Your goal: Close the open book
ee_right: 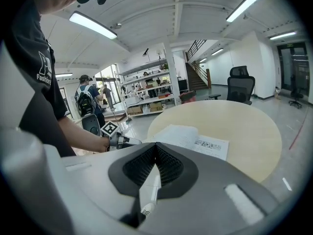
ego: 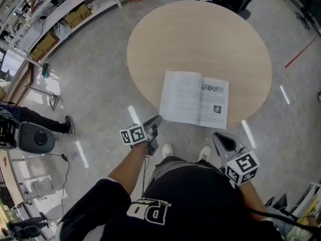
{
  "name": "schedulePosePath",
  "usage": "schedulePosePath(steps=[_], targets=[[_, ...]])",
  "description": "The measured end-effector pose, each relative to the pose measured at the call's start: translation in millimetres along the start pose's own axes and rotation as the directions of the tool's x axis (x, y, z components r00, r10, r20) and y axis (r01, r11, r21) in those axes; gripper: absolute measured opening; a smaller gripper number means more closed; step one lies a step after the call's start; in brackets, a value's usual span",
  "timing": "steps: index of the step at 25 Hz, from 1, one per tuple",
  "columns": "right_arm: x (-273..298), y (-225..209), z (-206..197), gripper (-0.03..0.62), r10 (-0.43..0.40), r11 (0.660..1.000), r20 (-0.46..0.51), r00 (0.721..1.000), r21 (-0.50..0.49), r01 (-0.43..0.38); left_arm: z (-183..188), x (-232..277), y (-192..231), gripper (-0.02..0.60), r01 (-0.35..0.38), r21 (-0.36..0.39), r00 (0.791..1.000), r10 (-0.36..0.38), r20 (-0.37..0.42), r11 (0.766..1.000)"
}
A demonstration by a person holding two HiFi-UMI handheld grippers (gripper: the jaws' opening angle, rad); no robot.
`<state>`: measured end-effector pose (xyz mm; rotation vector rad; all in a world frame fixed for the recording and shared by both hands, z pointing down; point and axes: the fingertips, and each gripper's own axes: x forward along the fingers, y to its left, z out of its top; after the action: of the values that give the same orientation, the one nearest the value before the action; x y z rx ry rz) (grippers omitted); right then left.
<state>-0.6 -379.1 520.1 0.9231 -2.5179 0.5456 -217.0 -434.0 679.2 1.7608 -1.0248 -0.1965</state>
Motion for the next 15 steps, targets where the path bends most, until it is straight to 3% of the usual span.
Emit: schedulePosePath(steps=[5, 15], targets=[[-3.0, -1.3, 8.3, 0.008, 0.005, 1.0, 0.036, 0.999, 0.002, -0.005, 9.8, -5.6, -54.8, 0.009, 0.103, 0.123, 0.995, -0.1, -0.029, 0.987], [-19.6, -9.5, 15.2, 0.008, 0.001, 1.0, 0.1, 0.995, 0.016, -0.003, -7.5, 11.0, -126.6, 0.009, 0.18, 0.295, 0.982, -0.155, -0.107, 0.939]])
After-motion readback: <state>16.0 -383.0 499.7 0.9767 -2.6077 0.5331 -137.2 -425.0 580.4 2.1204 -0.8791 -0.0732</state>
